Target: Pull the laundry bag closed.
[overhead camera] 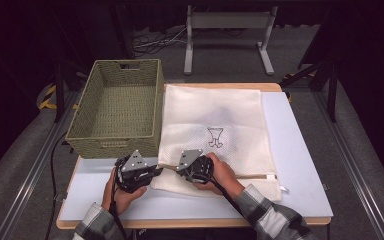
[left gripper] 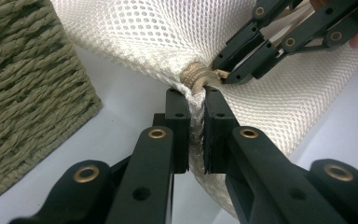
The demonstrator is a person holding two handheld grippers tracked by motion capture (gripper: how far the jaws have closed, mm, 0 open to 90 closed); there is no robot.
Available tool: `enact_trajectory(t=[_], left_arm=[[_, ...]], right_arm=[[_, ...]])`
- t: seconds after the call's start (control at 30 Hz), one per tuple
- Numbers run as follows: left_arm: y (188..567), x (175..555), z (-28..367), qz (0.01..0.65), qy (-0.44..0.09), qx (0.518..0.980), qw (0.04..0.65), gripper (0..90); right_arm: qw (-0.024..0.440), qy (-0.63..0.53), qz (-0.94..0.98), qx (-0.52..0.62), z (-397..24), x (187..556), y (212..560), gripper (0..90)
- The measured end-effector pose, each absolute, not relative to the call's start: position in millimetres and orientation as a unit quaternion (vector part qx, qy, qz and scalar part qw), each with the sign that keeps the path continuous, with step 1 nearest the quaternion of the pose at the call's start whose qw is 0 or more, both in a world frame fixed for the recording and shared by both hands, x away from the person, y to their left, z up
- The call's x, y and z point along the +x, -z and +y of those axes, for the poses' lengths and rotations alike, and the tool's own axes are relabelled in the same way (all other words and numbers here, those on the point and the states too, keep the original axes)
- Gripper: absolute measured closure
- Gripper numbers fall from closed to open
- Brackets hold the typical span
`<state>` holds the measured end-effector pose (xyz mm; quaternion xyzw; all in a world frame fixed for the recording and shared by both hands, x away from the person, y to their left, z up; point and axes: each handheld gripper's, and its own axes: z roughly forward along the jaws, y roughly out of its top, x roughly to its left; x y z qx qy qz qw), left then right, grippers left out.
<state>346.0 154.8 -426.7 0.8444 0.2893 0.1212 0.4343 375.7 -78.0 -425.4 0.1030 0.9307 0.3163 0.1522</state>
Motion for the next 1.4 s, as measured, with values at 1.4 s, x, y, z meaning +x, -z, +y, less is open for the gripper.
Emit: enact_trajectory(t=[1.4], left_arm=[[426.4,342.4,161.0,0.296,-0.115,0.838,0.443,83.5]], right_arm=[[0.148,-0.292,0.938,0.117,-130.7,368.0,428.5,82.7]])
